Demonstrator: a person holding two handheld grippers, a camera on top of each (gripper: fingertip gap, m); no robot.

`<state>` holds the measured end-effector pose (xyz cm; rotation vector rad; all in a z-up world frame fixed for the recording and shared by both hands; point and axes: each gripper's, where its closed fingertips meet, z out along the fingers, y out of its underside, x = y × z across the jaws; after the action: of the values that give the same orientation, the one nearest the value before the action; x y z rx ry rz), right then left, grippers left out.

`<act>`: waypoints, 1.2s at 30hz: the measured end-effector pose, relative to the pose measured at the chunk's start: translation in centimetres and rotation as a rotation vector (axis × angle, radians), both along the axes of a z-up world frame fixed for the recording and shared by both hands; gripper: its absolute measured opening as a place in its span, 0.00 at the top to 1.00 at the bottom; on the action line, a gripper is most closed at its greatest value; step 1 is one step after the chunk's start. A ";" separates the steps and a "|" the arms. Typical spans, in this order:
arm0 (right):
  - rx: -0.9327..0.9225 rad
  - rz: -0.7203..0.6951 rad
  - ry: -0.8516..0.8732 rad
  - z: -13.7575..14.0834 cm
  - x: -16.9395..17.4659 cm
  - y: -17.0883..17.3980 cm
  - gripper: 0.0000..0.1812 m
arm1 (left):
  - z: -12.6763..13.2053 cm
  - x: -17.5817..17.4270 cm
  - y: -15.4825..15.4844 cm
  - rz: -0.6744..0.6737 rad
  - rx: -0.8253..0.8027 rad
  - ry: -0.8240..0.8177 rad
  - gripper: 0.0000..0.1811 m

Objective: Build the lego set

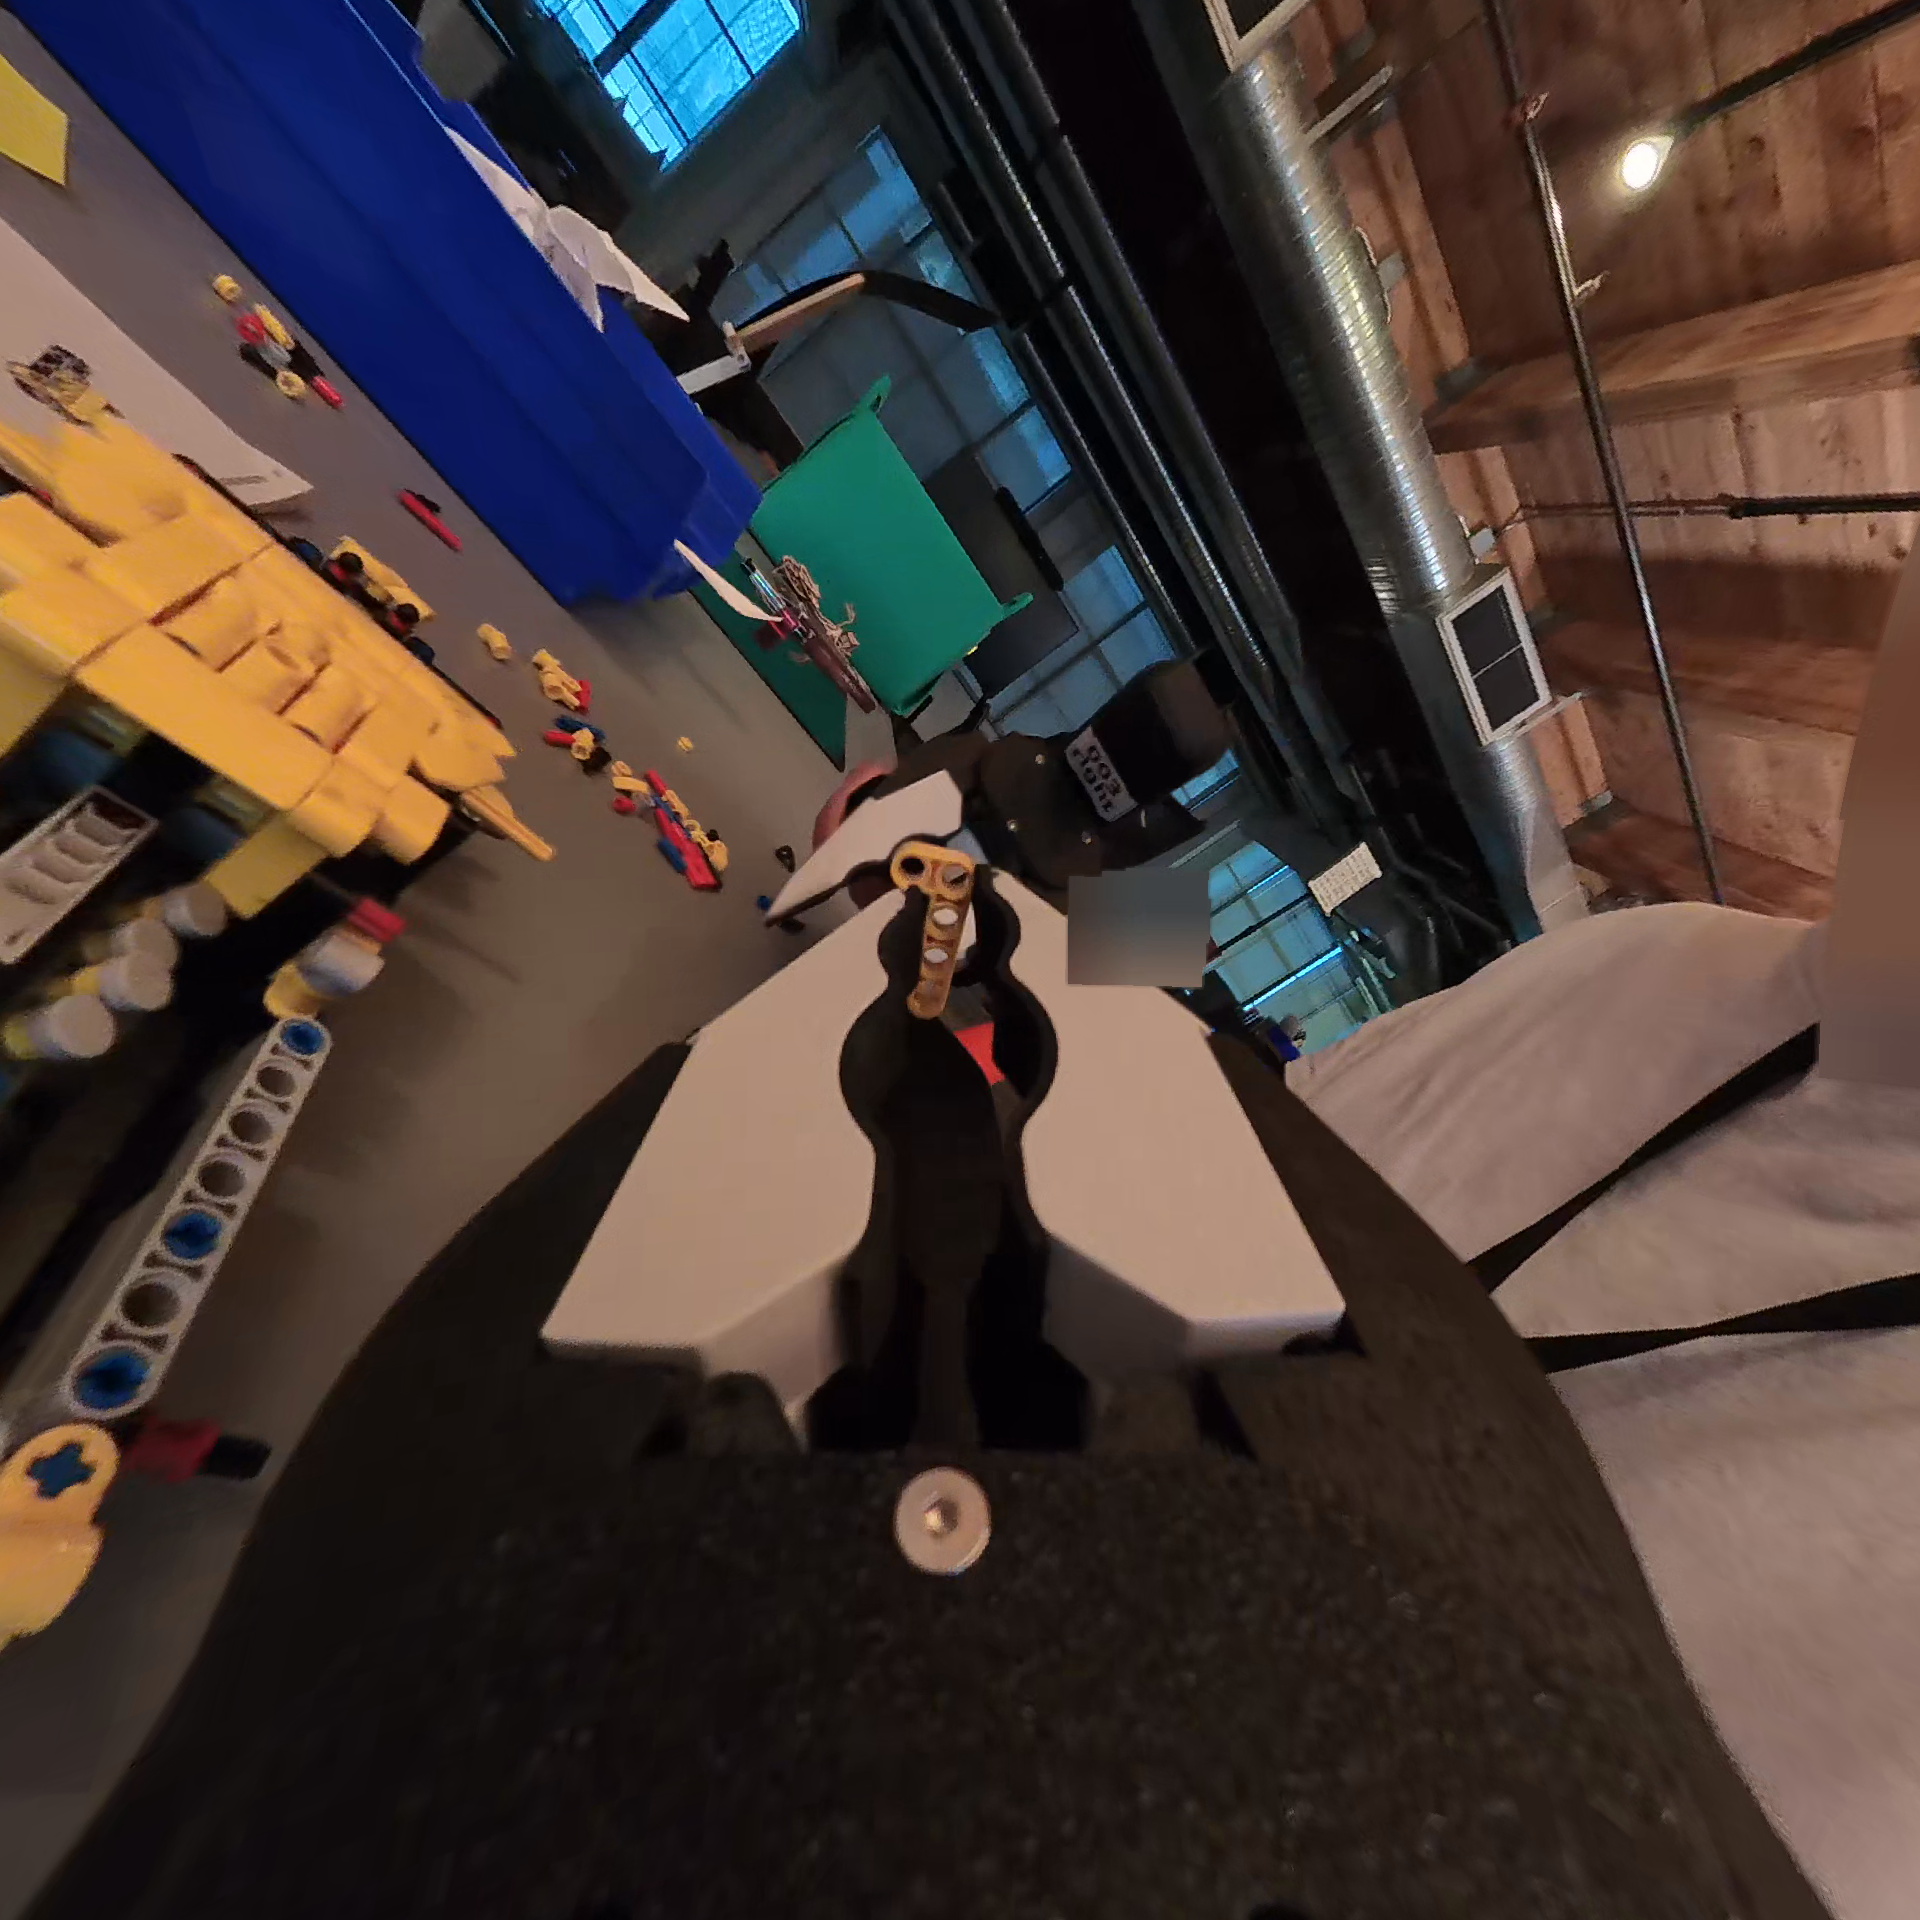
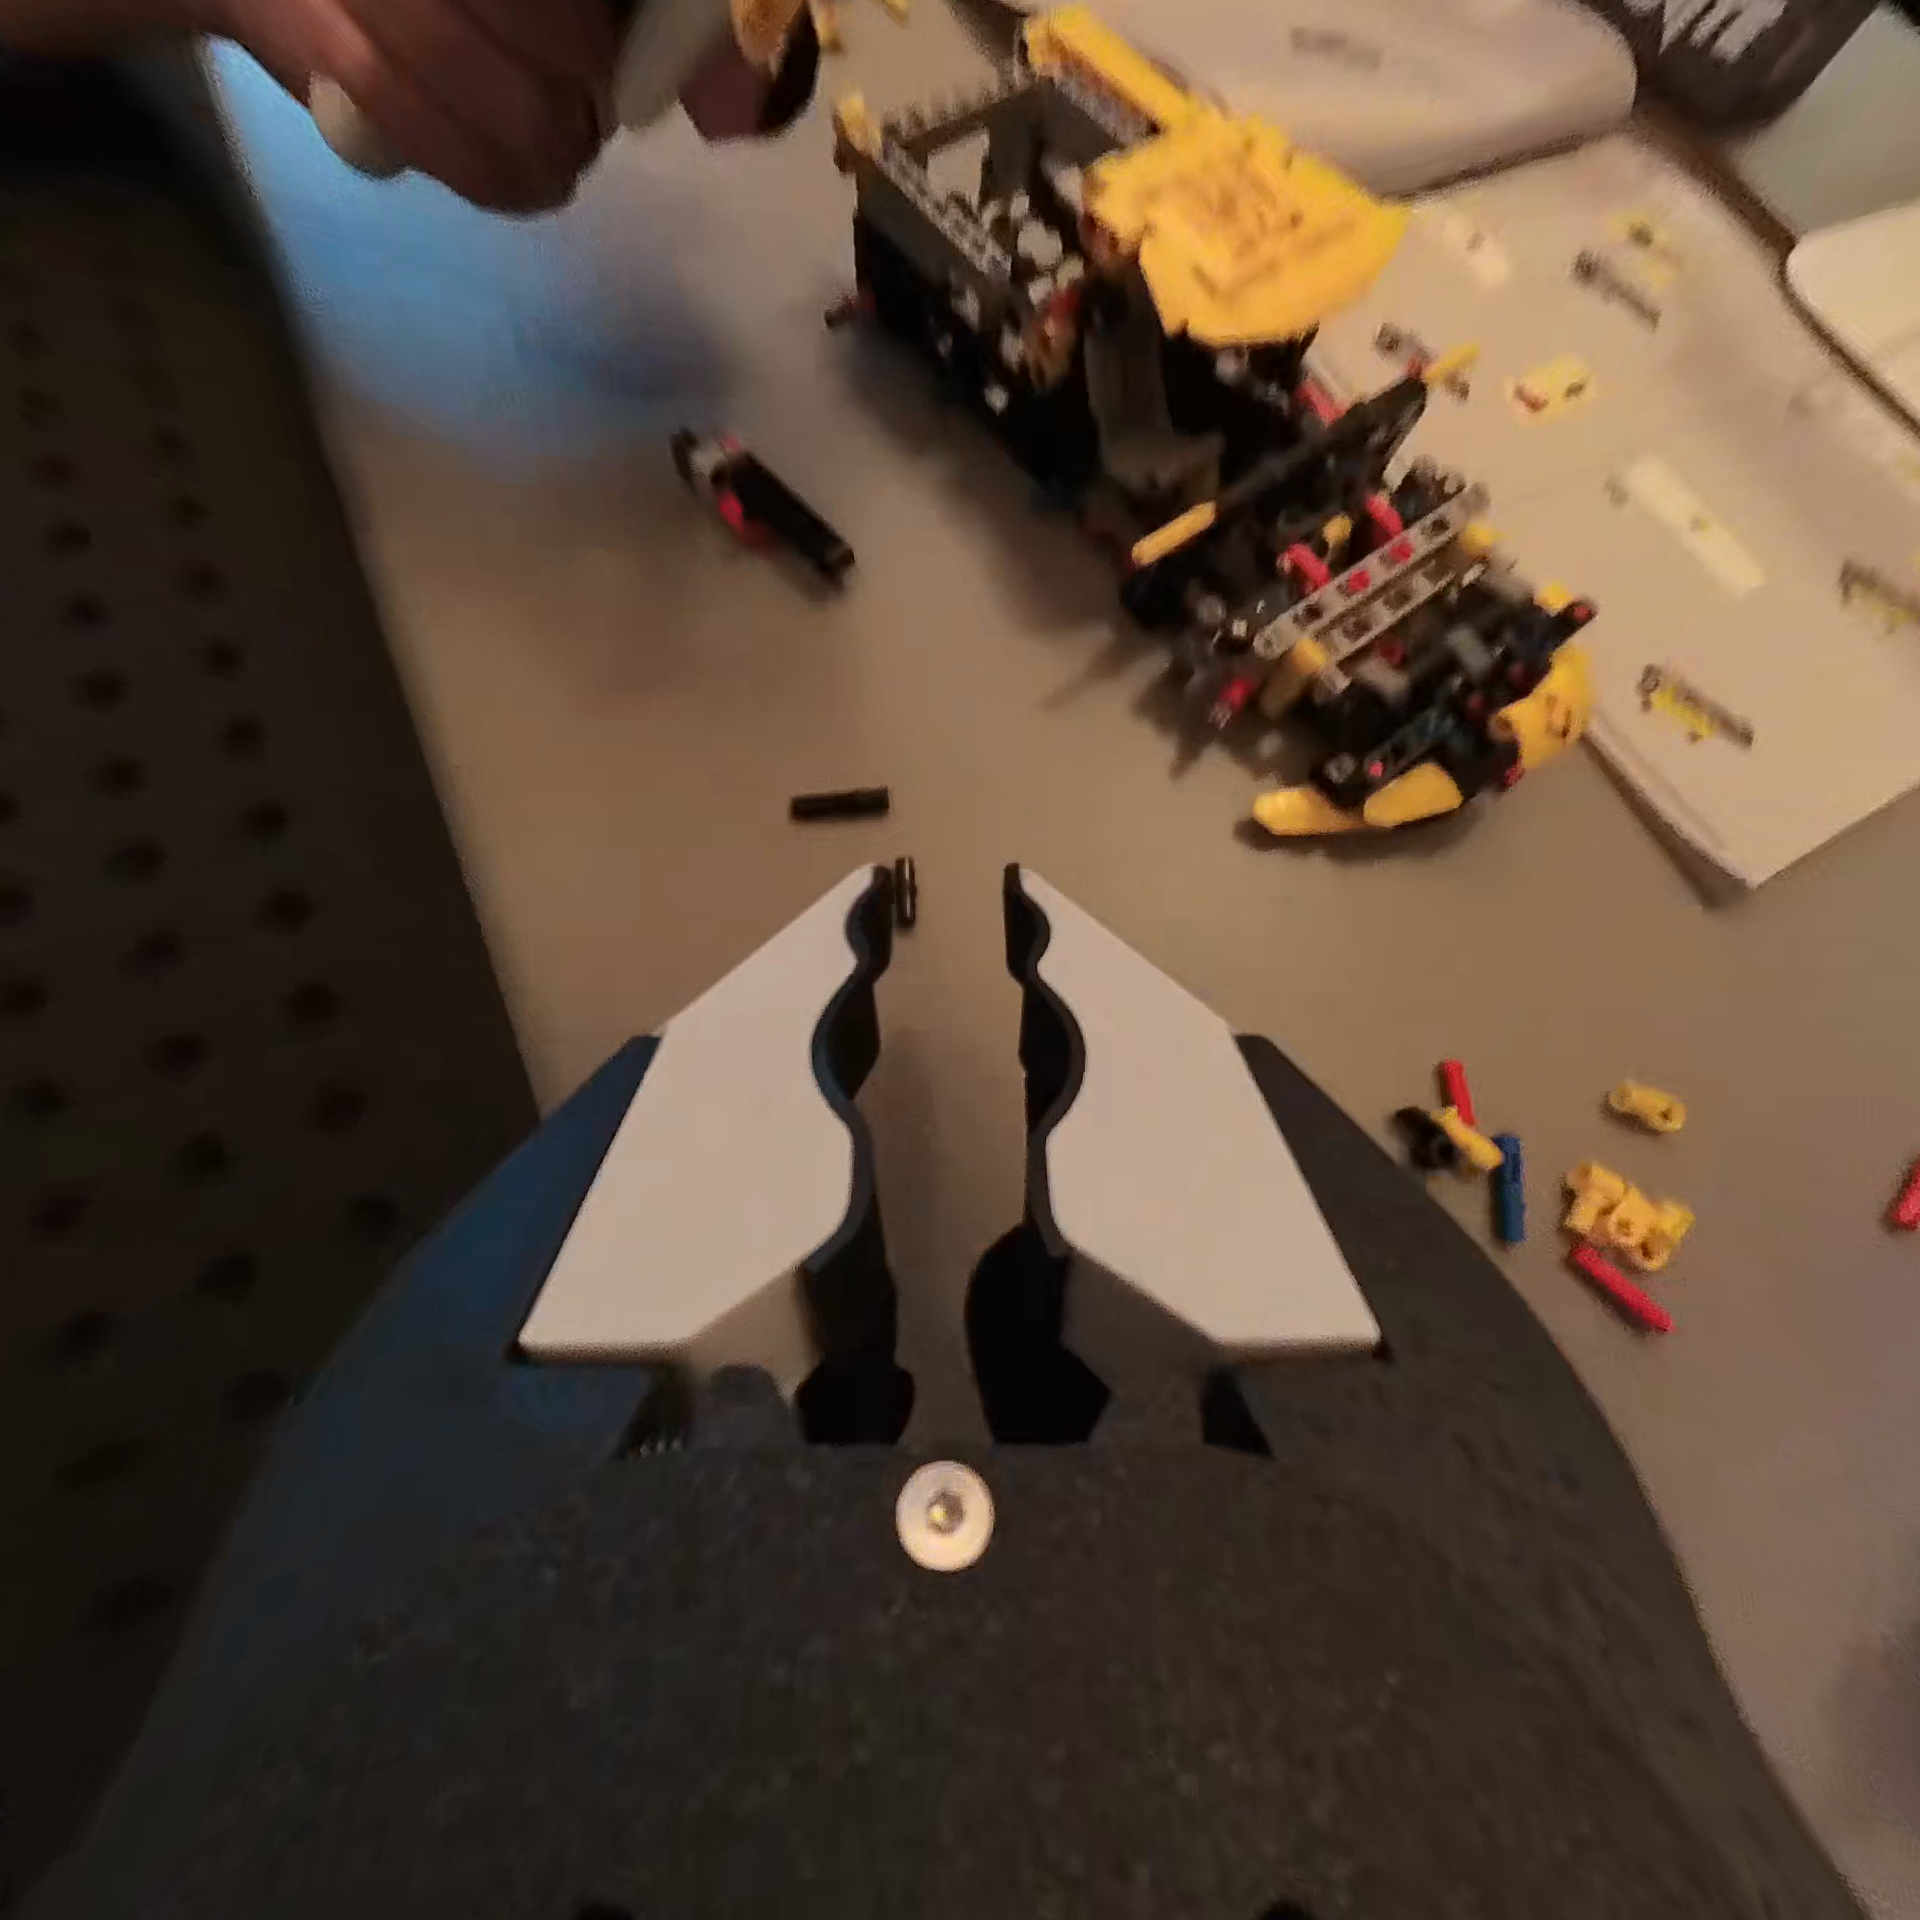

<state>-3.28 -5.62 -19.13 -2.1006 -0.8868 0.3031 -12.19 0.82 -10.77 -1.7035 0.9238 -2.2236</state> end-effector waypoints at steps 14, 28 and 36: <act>-0.073 0.051 -0.093 -4.0 -1.1 0.3 0.96 | -0.4 0.3 -0.5 -0.005 0.056 0.023 0.95; -0.305 -0.110 -0.280 -1.4 7.8 -2.6 0.98 | -0.1 0.2 -0.9 -0.010 0.057 0.016 0.95; -1.086 -0.470 -0.484 -1.9 19.6 -12.7 0.98 | -0.5 0.6 -1.6 -0.023 0.067 0.036 0.95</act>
<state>16.29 -18.28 -20.98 -3.4080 -0.4547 -0.0112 -11.63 -0.77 -11.27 -1.7178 1.0188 -2.1568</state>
